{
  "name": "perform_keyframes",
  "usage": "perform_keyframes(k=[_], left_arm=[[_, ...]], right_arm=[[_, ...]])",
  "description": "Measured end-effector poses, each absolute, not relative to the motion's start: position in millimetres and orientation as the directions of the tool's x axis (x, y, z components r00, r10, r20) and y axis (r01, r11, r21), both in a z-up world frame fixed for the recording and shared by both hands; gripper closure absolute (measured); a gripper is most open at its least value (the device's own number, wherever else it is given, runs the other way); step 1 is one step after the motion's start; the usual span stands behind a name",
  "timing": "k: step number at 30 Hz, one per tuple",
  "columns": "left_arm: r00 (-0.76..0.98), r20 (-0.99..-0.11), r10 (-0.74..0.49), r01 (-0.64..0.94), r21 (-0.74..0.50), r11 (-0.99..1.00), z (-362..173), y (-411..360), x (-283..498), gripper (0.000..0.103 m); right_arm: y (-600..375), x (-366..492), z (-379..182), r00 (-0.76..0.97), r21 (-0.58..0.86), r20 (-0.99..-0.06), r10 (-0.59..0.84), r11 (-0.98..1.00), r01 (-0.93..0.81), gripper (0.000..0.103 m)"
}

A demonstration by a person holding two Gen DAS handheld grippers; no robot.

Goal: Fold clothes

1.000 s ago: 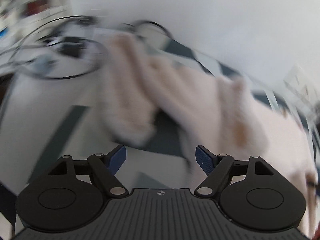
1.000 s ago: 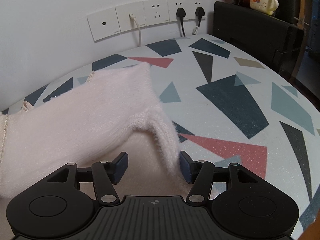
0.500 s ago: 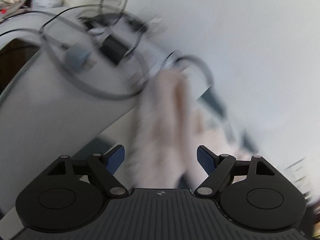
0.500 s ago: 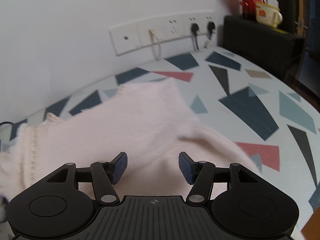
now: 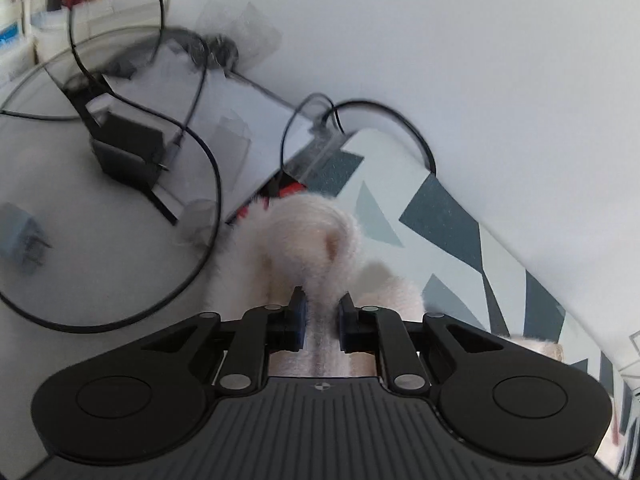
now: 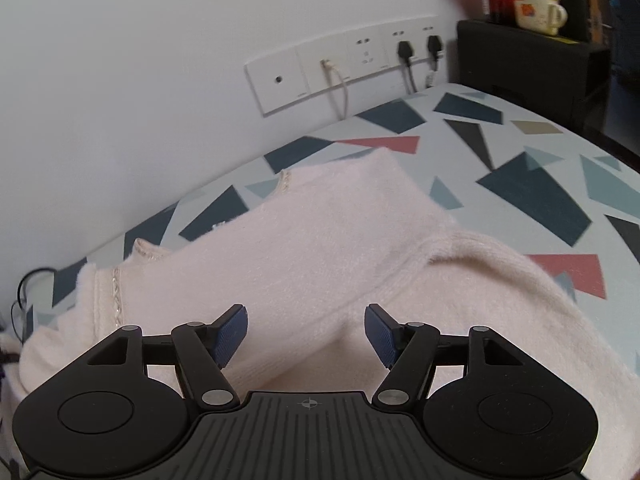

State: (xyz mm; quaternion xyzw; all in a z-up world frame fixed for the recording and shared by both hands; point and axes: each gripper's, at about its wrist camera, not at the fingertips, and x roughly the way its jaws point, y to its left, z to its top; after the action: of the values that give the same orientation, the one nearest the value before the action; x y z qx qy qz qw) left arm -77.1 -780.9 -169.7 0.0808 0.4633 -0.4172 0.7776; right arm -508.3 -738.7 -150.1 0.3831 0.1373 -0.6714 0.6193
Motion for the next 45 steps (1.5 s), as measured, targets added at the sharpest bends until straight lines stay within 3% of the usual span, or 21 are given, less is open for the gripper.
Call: perform_keyframes(k=[5,11,17,26,28,32,35,38,39,42,45], left_arm=[[0.267,-0.721,-0.640,0.722,-0.289,0.628,-152,-749,-81,0.089],[0.269,-0.549,-0.791,0.771,-0.370,0.519,-98,-698,-100,0.089],[0.240,-0.560,-0.793,0.789,-0.363,0.495,-113,-673,-126,0.089],[0.244,-0.555,-0.796,0.750,-0.412,0.517,-92,-719,-145,0.090],[0.238,-0.490,-0.839,0.816,-0.368,0.446,-76,-725,-176,0.090],[0.054,-0.519,-0.853,0.971,-0.171,0.165,-98,-734,-273,0.089],[-0.075,-0.563,-0.823,0.997,-0.024,-0.075,-114,-740,-346,0.081],[-0.172,-0.622,-0.764,0.951,0.096,-0.293,-131,-744,-413,0.064],[-0.168,-0.640,-0.750,0.952,0.093,-0.292,-138,-742,-414,0.061],[-0.170,-0.647,-0.744,0.954,0.080,-0.288,-147,-727,-401,0.040],[-0.105,-0.628,-0.771,0.957,0.147,-0.250,-147,-710,-385,0.036]], right_arm=[[-729,-519,-145,0.008,0.295,-0.684,-0.729,-0.267,0.917,0.040],[-722,-520,-137,-0.008,0.300,-0.660,-0.751,-0.273,0.914,0.040],[-715,-526,-134,-0.015,0.295,-0.664,-0.747,-0.280,0.914,0.040],[-729,-552,-135,0.034,0.338,-0.664,-0.747,-0.259,0.905,0.040],[-734,-561,-136,0.043,0.343,-0.665,-0.746,-0.253,0.904,0.040],[-736,-591,-143,0.020,0.339,-0.670,-0.742,-0.282,0.898,0.040],[-738,-617,-154,-0.013,0.338,-0.698,-0.716,-0.346,0.875,0.042],[-739,-638,-165,-0.048,0.332,-0.721,-0.691,-0.405,0.852,0.043],[-738,-642,-166,-0.064,0.324,-0.718,-0.693,-0.414,0.851,0.043],[-740,-649,-167,-0.087,0.301,-0.703,-0.706,-0.406,0.863,0.043],[-746,-645,-167,-0.057,0.294,-0.695,-0.717,-0.356,0.887,0.042]])
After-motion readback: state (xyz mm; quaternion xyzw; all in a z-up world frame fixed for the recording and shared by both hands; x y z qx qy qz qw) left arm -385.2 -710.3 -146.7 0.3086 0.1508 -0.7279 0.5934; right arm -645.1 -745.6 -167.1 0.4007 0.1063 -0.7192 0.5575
